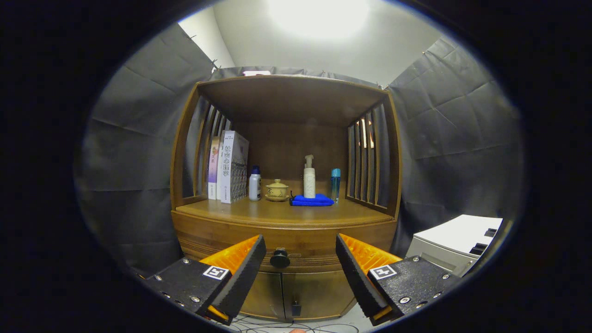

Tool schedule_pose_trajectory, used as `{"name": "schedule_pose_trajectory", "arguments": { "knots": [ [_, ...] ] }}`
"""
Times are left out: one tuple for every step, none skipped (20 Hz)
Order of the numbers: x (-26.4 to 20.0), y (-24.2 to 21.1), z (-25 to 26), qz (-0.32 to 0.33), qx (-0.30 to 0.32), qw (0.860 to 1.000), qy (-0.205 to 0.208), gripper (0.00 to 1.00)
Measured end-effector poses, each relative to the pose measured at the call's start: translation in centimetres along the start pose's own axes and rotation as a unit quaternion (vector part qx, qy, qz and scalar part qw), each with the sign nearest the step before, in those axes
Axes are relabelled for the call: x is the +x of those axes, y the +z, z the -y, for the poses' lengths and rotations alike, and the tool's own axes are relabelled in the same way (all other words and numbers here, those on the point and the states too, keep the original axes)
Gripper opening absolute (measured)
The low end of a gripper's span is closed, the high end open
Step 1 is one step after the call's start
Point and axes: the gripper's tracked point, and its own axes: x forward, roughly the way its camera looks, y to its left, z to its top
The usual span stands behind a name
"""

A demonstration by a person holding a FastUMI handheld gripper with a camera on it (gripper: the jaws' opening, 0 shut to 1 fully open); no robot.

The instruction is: Pull open the drawer, take out the items inside it, and place them on the countertop above the cabinet.

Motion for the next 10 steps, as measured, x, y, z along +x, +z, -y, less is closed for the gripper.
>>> {"name": "schedule_pose_trajectory", "arguments": {
  "knots": [
    [0.1, -0.1, 0.1, -0.002, -0.002, 1.000, -0.002, 0.95],
    [0.1, -0.3, 0.2, -0.005, -0.007, 1.000, -0.006, 0.95],
    [0.3, -0.6, 0.3, -0.008, -0.011, 1.000, -0.005, 0.95],
    [0.4, -1.0, 0.2, -0.013, -0.012, 1.000, -0.002, 0.95],
    [0.6, -1.6, 0.2, -0.019, -0.010, 1.000, -0.001, 0.95],
    [1.0, -2.7, 0.1, -0.025, -0.007, 1.000, -0.002, 0.95],
    [1.3, -3.4, -0.2, -0.029, -0.002, 1.000, -0.002, 0.95],
    [1.9, -4.2, -0.2, -0.036, 0.003, 0.999, -0.001, 0.95],
    [2.2, -4.9, -0.2, -0.043, 0.008, 0.999, 0.001, 0.95],
    [2.5, -5.3, -0.2, -0.050, 0.011, 0.999, 0.004, 0.95]
  ]
}}
